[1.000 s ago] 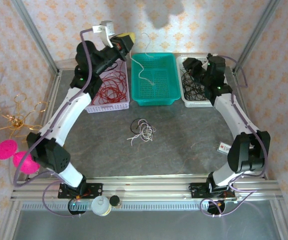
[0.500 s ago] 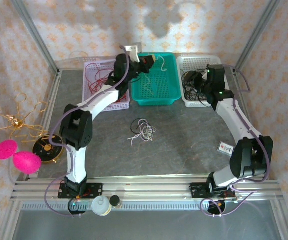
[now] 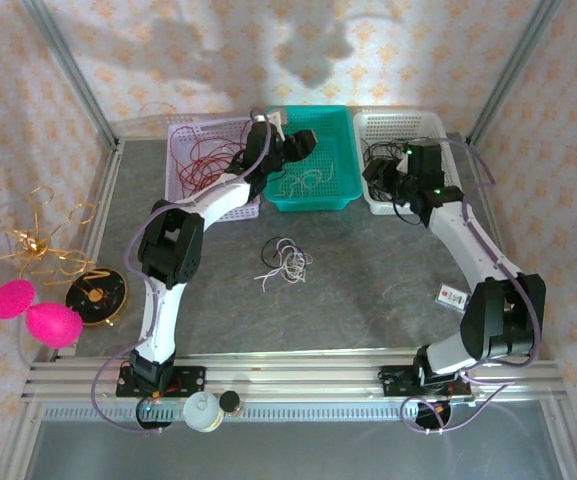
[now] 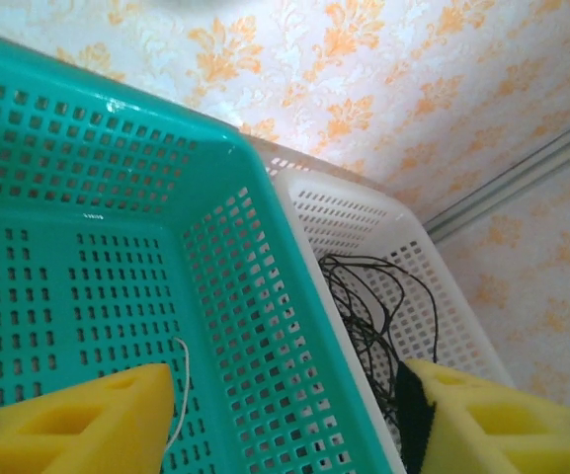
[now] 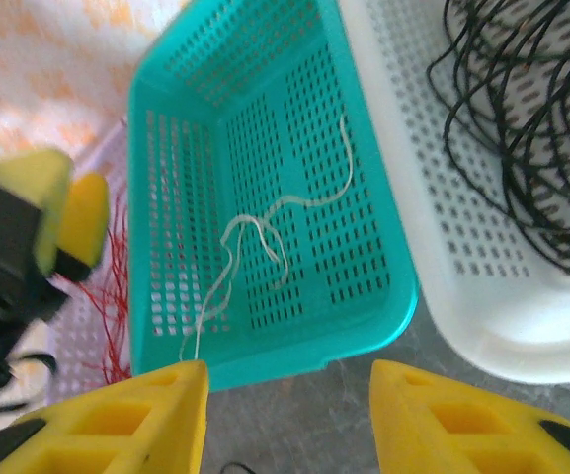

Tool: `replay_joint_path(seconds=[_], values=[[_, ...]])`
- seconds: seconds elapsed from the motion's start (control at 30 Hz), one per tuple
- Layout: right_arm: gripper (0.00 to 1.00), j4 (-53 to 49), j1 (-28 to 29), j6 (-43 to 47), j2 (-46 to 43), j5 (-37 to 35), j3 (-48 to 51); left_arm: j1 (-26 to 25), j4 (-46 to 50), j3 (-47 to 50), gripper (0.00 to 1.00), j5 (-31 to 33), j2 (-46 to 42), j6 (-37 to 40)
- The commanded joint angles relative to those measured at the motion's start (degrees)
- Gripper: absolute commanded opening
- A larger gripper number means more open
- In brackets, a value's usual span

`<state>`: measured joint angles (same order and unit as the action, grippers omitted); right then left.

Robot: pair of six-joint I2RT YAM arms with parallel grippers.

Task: Untangle the cables

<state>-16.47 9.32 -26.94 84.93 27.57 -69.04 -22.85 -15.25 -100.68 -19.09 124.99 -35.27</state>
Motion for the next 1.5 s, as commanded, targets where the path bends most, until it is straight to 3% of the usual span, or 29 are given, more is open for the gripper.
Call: replay_joint_path(seconds=[0.0, 0.23, 0.4, 0.53, 0.7, 0.8, 1.0, 1.17, 1.3, 1.47], values=[[0.48, -4.2, 3.4, 6.6, 2.7, 0.0, -2.3, 0.4, 6.1, -2.6, 0.62, 2.4, -4.9, 3.4], [0.47, -5.8, 13.9, 17.6, 3.1, 1.6, 1.7, 1.8, 9.4, 15.5, 0.55, 4.2, -23.3, 5.9], [0.48, 2.2, 19.6, 18.7, 1.4, 4.0, 12.1, 2.8, 14.7, 30.8, 0.54, 3.2, -36.3, 9.6], [0.46, 9.9, 21.3, 21.2, 1.8, 4.5, 16.0, 3.6, 19.7, 39.1, 0.49, 0.7, -43.2, 11.5], [0.47, 10.3, 21.4, 26.8, 8.1, 5.3, 13.2, 4.2, 21.8, 47.7, 0.47, -0.1, -49.2, 11.6], [0.46, 7.8, 21.4, 33.9, 12.5, 11.3, 11.2, 4.6, 22.0, 49.9, 0.47, -0.9, -51.2, 11.8], [0.37, 7.4, 21.4, 37.8, 17.5, 9.0, 8.7, 5.1, 24.5, 50.0, 0.43, -0.4, -52.7, 13.8], [0.19, 7.3, 21.4, 37.9, 19.2, 9.9, 7.6, 5.3, 24.7, 50.0, 0.38, -1.9, -52.5, 14.1], [0.04, 5.9, 21.4, 38.4, 16.5, 11.6, 7.7, 5.3, 25.4, 49.3, 0.37, -3.3, -52.3, 15.9], [0.04, 3.3, 21.4, 39.7, 9.8, 11.7, 7.2, 5.4, 23.8, 49.4, 0.44, -11.7, -51.7, 20.0]])
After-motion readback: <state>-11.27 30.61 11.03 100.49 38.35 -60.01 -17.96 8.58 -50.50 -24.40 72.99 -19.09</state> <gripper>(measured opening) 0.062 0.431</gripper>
